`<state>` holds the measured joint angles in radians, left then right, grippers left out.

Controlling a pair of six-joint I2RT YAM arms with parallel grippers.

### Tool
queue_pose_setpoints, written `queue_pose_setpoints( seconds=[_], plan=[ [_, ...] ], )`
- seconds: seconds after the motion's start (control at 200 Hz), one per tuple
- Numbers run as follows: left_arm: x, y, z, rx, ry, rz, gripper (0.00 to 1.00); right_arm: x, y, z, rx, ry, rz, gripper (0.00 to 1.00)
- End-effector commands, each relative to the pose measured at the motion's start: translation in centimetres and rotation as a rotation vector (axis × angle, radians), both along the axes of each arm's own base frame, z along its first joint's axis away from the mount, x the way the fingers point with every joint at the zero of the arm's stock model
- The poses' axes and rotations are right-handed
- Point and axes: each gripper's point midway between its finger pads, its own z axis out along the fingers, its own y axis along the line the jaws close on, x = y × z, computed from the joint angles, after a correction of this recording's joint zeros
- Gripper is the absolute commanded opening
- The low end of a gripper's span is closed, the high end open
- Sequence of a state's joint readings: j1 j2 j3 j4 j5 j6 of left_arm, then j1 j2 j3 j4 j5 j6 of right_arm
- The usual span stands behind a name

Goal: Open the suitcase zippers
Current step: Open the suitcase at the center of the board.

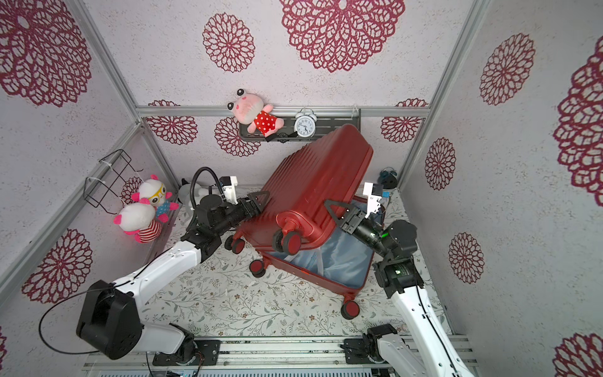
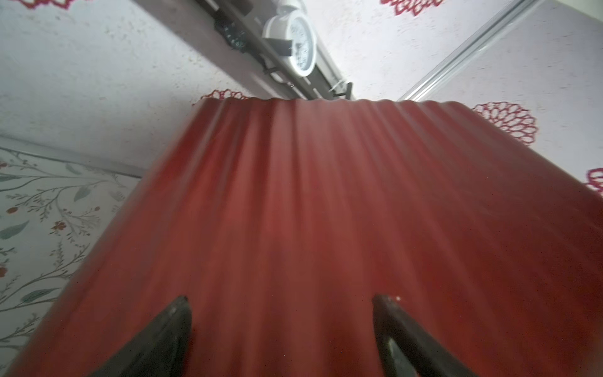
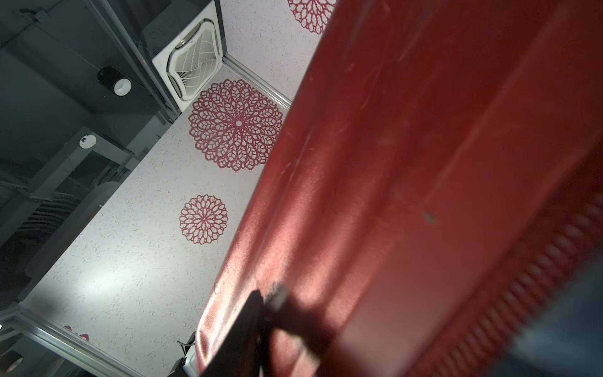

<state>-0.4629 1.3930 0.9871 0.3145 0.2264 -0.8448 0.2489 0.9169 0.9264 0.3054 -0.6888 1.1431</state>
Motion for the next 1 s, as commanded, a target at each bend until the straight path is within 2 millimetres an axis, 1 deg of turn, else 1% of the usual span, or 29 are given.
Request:
queue_pose_setpoints(
  seconds=[0.0, 0.075, 0.155, 0.21, 0.295, 0.365, 0.405, 0.5, 0.545, 0.615, 0.69, 0.775, 0.886, 0.996],
  plan=[
    [-5.4, -2.9, -12.0, 0.154, 0.338, -0.152, 0.89, 1.5, 1.3, -3.2, -0.176, 0.021, 0.063, 0.24],
    [-5.9, -1.9, -11.3, 0.151, 0.319, -0.112, 0.89, 2.2, 1.4, -3.0, -0.207, 0.018, 0.07, 0.13],
    [-6.7, -0.2, -9.6, 0.18, 0.286, -0.056, 0.9, 2.9, 1.2, -2.7, -0.244, 0.019, 0.05, 0.0],
    [-7.3, 1.5, -8.2, 0.207, 0.255, 0.001, 0.9, 3.0, 1.2, -2.3, -0.246, 0.01, 0.053, 0.0],
    [-8.8, 4.0, -5.8, 0.233, 0.21, 0.072, 0.9, 3.0, 1.7, -1.9, -0.244, 0.003, 0.078, 0.0],
    [-10.2, 5.4, -3.8, 0.244, 0.165, 0.104, 0.9, 2.8, 2.2, -1.7, -0.244, -0.003, 0.097, 0.0],
    [-11.1, 5.8, -2.8, 0.254, 0.137, 0.11, 0.9, 2.7, 2.7, -1.6, -0.245, -0.012, 0.113, 0.0],
    [-12.9, 6.1, -1.0, 0.291, 0.073, 0.114, 0.9, 2.2, 4.5, -1.6, -0.254, -0.031, 0.17, 0.0],
    [-13.5, 6.3, -0.2, 0.304, 0.05, 0.118, 0.9, 2.0, 5.6, -1.7, -0.265, -0.04, 0.201, 0.0],
    [-14.2, 6.9, 1.0, 0.315, 0.02, 0.125, 0.9, 2.3, 7.1, -2.1, -0.295, -0.037, 0.239, 0.0],
    [-15.0, 8.1, 2.8, 0.307, -0.012, 0.148, 0.9, 2.7, 8.8, -2.8, -0.321, -0.028, 0.281, 0.0],
    [-16.6, 9.1, 4.9, 0.27, -0.053, 0.145, 0.89, 2.9, 10.5, -3.4, -0.346, -0.026, 0.329, 0.0],
    [-18.9, 10.2, 7.5, 0.248, -0.114, 0.131, 0.89, 2.4, 12.6, -4.0, -0.378, -0.038, 0.386, 0.0],
    [-20.2, 11.7, 10.1, 0.272, -0.163, 0.146, 0.89, 1.7, 14.8, -4.4, -0.409, -0.056, 0.442, 0.0]
  ],
)
